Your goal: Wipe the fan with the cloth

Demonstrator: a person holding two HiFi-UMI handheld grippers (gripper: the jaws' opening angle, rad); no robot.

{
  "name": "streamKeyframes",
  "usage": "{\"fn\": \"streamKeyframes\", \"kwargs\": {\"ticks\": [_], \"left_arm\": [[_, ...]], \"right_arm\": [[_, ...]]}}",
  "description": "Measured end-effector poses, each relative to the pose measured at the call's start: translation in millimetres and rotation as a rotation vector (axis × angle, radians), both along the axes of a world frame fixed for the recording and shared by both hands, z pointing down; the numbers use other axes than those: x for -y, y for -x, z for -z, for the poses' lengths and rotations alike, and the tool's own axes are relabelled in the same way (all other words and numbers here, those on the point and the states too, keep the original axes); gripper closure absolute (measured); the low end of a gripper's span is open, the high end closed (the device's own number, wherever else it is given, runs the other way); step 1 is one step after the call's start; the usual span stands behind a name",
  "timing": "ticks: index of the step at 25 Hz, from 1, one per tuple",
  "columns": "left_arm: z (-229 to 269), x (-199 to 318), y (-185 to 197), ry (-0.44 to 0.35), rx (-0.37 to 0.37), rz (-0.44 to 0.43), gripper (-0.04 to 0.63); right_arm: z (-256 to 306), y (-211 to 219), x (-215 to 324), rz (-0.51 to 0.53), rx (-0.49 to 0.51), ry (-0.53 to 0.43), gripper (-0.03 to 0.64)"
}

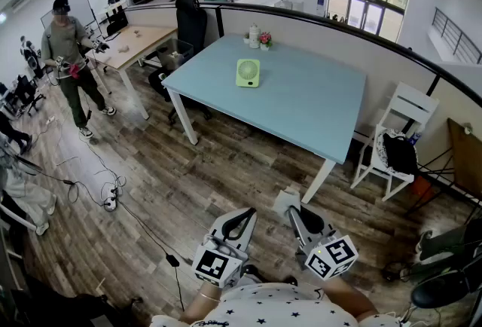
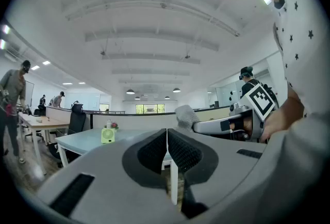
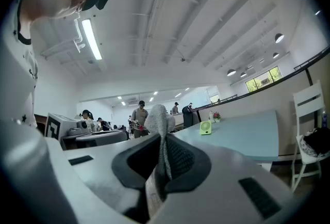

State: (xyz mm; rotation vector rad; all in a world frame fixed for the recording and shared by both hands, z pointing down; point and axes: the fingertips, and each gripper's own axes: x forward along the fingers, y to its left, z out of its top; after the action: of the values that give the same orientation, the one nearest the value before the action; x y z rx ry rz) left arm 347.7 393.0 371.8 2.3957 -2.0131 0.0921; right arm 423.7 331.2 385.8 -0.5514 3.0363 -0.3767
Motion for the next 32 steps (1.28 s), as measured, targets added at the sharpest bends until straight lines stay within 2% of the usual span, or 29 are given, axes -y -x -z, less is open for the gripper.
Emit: {"fn": "streamKeyframes", "kwargs": {"ticks": [14,32], "left_arm": [[-9,9,33,0.003,-0.003,-0.014,0.565],[-2,22,102,-0.024,0.002,-0.045,0.564]], "right_arm": [[-14,25,11,-0.038,-0.008,0.041,0.592],[3,90,30,-0.071,-0.010,-0.024,0.591]]}}
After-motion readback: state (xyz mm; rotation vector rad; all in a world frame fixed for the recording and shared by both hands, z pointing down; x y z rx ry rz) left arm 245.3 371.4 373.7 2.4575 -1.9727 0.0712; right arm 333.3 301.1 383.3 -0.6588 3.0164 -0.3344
